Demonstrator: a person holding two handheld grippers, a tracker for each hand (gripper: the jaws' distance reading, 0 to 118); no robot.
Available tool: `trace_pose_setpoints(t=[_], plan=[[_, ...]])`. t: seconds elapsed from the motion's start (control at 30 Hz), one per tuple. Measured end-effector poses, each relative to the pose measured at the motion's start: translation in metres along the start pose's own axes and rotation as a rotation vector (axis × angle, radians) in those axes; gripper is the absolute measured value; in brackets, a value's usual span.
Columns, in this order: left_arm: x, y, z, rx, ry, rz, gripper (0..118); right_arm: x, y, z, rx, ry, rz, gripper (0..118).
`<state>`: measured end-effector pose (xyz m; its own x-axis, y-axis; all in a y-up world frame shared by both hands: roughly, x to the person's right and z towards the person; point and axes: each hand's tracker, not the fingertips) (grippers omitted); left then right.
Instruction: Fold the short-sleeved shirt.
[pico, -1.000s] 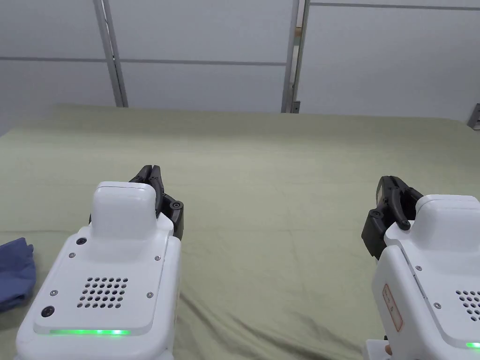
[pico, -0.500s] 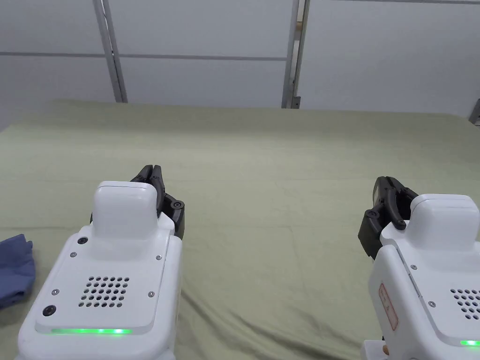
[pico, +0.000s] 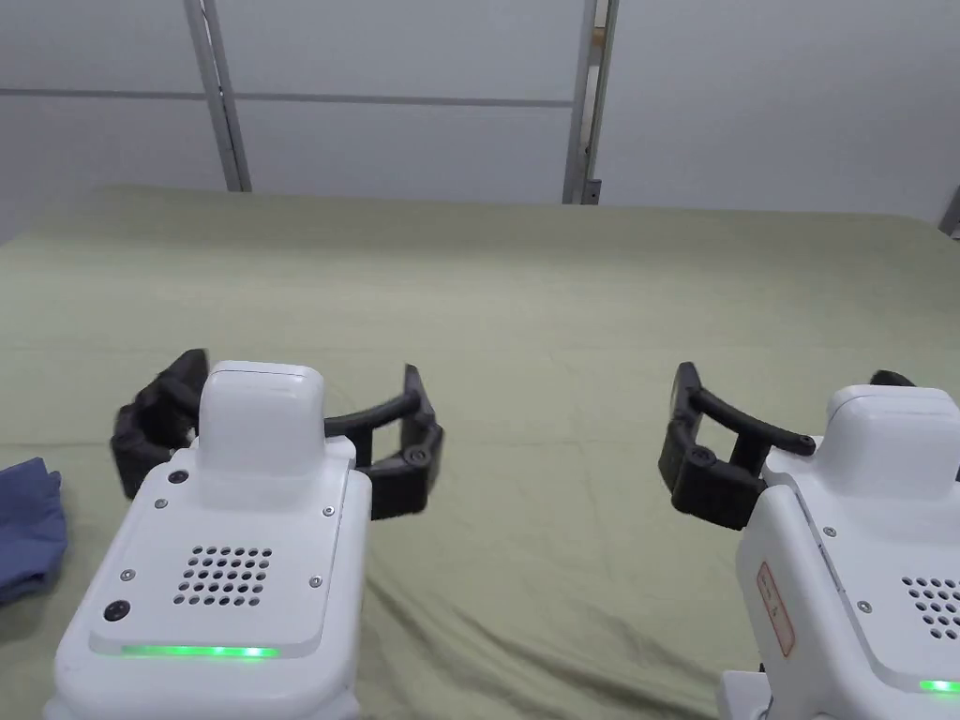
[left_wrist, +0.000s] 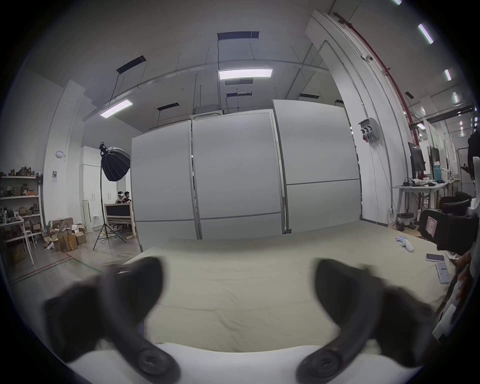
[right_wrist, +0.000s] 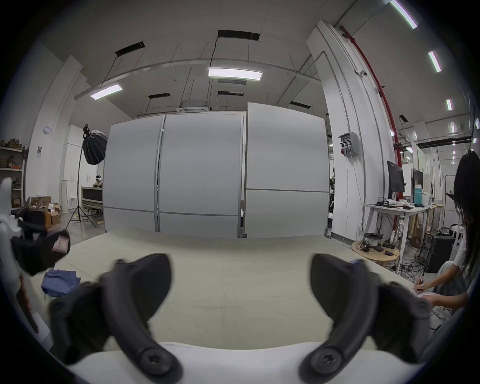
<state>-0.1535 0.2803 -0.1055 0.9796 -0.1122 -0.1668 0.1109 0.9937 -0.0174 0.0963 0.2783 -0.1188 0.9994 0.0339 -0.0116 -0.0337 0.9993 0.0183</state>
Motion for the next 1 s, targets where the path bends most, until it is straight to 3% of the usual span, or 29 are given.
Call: trace_pose_setpoints(t=[0.03, 0.3, 1.0], plan=[[0.0014, 0.0008, 0.0059, 0.078, -0.040, 0.012, 118, 0.0004, -0.0007, 0.0011, 0.015, 0.009, -0.007, 118], [-0.0001, 0.0020, 0.0042, 0.055, -0.008, 0.046, 118, -0.0037, -0.0042, -0.0001, 0.009, -0.007, 0.043, 118], [0.0003, 0.0002, 0.0026, 0.035, -0.002, 0.027, 118, -0.0033, -0.0043, 0.0026, 0.000, -0.005, 0.047, 118]])
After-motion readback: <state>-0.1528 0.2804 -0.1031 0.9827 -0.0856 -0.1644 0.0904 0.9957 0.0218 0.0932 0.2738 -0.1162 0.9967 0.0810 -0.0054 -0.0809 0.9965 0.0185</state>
